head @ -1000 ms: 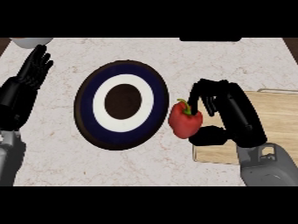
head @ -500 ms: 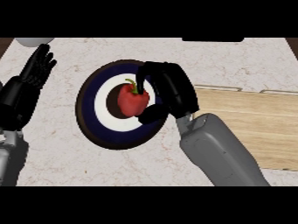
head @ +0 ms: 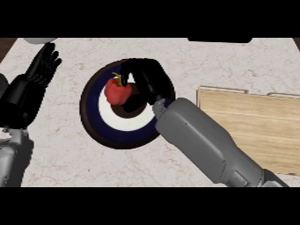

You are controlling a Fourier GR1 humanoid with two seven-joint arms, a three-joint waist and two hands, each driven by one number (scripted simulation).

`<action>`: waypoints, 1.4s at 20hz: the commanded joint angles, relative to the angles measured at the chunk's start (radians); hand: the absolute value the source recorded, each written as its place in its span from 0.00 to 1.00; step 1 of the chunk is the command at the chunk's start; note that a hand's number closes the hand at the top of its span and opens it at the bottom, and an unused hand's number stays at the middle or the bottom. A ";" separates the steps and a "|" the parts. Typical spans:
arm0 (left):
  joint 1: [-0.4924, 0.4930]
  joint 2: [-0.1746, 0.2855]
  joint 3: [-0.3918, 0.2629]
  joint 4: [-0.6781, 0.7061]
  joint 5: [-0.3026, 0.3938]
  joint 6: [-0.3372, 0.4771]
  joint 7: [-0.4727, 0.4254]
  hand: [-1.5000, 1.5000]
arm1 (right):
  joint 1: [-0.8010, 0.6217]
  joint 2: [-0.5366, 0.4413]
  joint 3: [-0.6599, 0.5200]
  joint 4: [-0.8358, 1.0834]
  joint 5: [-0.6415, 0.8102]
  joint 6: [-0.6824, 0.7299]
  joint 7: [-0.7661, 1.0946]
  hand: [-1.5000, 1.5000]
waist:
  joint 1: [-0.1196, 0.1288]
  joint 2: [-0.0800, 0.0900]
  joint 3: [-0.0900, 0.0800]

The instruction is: Pick the bell pepper from the tray and place it in the plate

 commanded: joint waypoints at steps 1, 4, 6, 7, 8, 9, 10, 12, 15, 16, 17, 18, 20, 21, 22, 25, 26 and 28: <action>-0.042 -0.018 -0.029 0.020 -0.028 0.005 -0.003 0.50 | -0.053 0.003 0.056 0.108 -0.167 -0.112 0.021 1.00 | 0.023 0.007 0.000; -0.019 -0.001 0.005 0.022 0.009 -0.024 -0.006 0.50 | -0.118 0.003 0.080 0.183 -0.265 -0.116 -0.003 0.00 | 0.028 0.006 0.000; -0.009 -0.006 0.001 0.052 0.001 -0.033 -0.057 0.50 | -0.125 0.003 0.093 0.186 -0.345 -0.105 -0.061 0.00 | 0.038 0.012 0.000; -0.033 -0.008 -0.008 0.057 -0.022 -0.019 -0.050 0.50 | -0.117 0.003 0.064 0.206 -0.376 -0.073 -0.142 0.00 | 0.025 0.011 0.000; -0.045 -0.022 -0.022 0.032 -0.014 -0.014 -0.003 0.50 | -0.116 0.004 0.097 0.202 -0.413 -0.114 -0.131 0.00 | 0.043 0.012 0.000; -0.030 -0.031 -0.027 0.028 -0.021 -0.007 -0.019 0.50 | -0.102 0.004 0.091 0.186 -0.444 -0.115 -0.185 0.00 | 0.049 0.014 0.001; -0.075 -0.017 -0.015 0.019 -0.004 -0.014 0.029 0.50 | -0.120 0.004 0.079 0.193 -0.460 -0.153 -0.203 0.00 | 0.042 0.012 0.001; -0.060 -0.016 -0.020 0.030 -0.019 -0.017 -0.002 0.50 | -0.082 0.004 0.095 0.161 -0.512 -0.226 -0.256 0.00 | 0.043 0.011 0.001; -0.059 -0.006 0.004 0.026 0.007 -0.030 0.007 0.50 | -0.090 0.004 0.032 0.154 -0.592 -0.259 -0.341 0.00 | 0.030 0.008 0.001; -0.054 -0.034 -0.005 0.093 -0.014 -0.014 -0.049 0.50 | -0.098 0.004 0.032 0.138 -0.621 -0.293 -0.340 0.00 | 0.024 0.011 0.000; -0.036 -0.008 0.003 0.057 -0.025 -0.018 -0.049 0.50 | -0.091 0.004 0.023 0.120 -0.673 -0.268 -0.363 0.00 | 0.029 0.008 0.001; -0.031 -0.016 0.004 0.068 -0.007 -0.030 -0.048 0.50 | -0.092 0.004 -0.011 0.139 -0.705 -0.221 -0.409 0.00 | 0.017 0.008 0.001; -0.064 -0.044 -0.015 0.067 -0.039 0.015 -0.013 0.50 | -0.095 0.004 -0.015 0.119 -0.766 -0.257 -0.426 0.00 | 0.011 0.004 0.001; -0.003 -0.037 -0.002 0.068 -0.032 0.000 -0.049 0.50 | -0.011 0.004 -0.025 0.102 -0.768 -0.217 -0.482 0.00 | -0.010 -0.001 0.001; -0.025 -0.008 0.024 0.042 -0.001 -0.022 -0.014 0.50 | -0.052 0.004 -0.097 0.146 -0.774 -0.179 -0.488 0.00 | -0.016 -0.002 0.001; 0.048 0.021 0.048 -0.026 0.014 -0.046 -0.006 0.50 | -0.029 0.004 -0.133 0.169 -0.811 -0.160 -0.519 0.00 | -0.018 -0.006 0.001; -0.011 0.006 0.055 0.109 -0.019 -0.029 -0.091 0.50 | -0.008 -0.024 -0.181 0.169 -0.806 -0.100 -0.548 0.00 | -0.039 -0.003 0.000; 0.005 -0.003 0.046 0.044 -0.007 -0.025 -0.032 0.50 | 0.035 -0.049 -0.218 0.178 -0.814 -0.048 -0.619 0.00 | -0.037 -0.005 0.001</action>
